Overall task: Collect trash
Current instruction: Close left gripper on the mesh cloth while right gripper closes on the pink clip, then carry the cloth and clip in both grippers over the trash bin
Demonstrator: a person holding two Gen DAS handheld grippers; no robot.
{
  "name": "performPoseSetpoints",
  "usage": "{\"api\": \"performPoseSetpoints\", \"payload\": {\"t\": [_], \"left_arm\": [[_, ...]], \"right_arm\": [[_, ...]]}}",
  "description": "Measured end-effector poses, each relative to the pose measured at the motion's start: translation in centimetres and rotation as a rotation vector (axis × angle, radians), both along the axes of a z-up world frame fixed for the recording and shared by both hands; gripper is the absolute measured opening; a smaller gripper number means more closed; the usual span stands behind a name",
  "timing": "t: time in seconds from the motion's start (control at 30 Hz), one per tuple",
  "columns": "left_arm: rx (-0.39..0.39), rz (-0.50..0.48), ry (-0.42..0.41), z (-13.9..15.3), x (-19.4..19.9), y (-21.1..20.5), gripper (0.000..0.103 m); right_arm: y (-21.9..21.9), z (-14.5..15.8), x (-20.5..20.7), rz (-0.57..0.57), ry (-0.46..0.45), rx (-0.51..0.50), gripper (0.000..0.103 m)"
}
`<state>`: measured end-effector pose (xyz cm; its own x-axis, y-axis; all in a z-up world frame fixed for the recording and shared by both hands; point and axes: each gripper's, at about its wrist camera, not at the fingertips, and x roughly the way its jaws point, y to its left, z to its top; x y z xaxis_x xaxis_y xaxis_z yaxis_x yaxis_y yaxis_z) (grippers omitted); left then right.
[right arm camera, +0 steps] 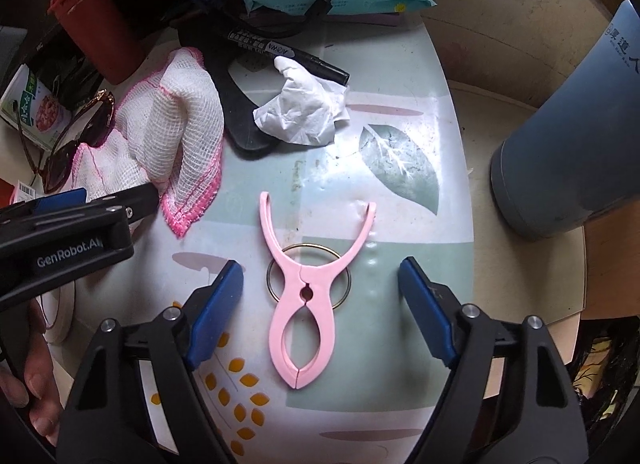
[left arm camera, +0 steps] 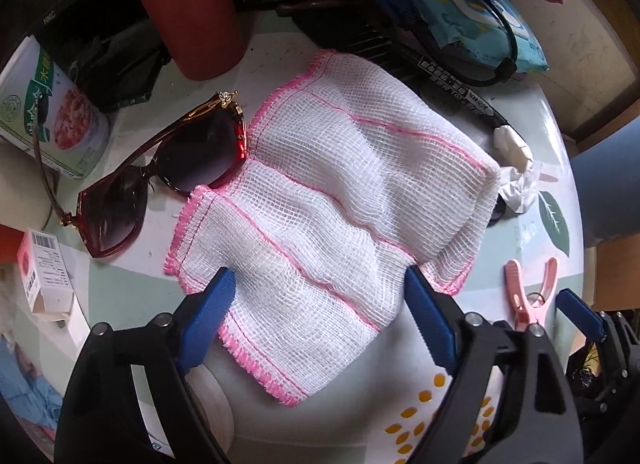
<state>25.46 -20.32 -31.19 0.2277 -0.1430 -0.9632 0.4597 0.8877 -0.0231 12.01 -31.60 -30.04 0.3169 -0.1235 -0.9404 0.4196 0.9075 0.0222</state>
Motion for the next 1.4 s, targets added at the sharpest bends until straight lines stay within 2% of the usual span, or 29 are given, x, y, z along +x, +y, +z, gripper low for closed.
{"api": "performPoseSetpoints", "payload": {"t": [0.13, 0.3, 0.4, 0.67, 1.1, 1.23, 1.4], "left_arm": [[0.005, 0.005, -0.015, 0.0, -0.6, 0.1, 0.074], [0.01, 0.013, -0.03, 0.6, -0.8, 0.8, 0.062], [0.002, 0.021, -0.039, 0.7, -1.3, 1.2, 0.048], [-0.029, 0.04, -0.024, 1.3, -2.1, 1.7, 0.019], [-0.036, 0.055, -0.011, 1.7, -5.1, 3.5, 0.015], [-0.045, 0.065, -0.007, 2.5, -5.6, 3.9, 0.015], [-0.055, 0.084, -0.01, 5.0, -6.8, 4.3, 0.015]], "right_arm": [[-0.1, 0.1, -0.1, -0.005, -0.014, -0.006, 0.074], [-0.5, 0.3, -0.4, -0.019, -0.026, -0.01, 0.062], [-0.6, 0.5, -0.9, -0.027, -0.039, -0.013, 0.052], [-0.6, 0.7, -1.1, -0.026, -0.053, 0.015, 0.042], [0.0, 1.4, -0.3, -0.009, -0.057, 0.051, 0.042], [0.4, 2.7, 0.2, -0.004, -0.068, 0.049, 0.042], [0.5, 4.2, 0.3, 0.019, -0.093, 0.045, 0.042]]}}
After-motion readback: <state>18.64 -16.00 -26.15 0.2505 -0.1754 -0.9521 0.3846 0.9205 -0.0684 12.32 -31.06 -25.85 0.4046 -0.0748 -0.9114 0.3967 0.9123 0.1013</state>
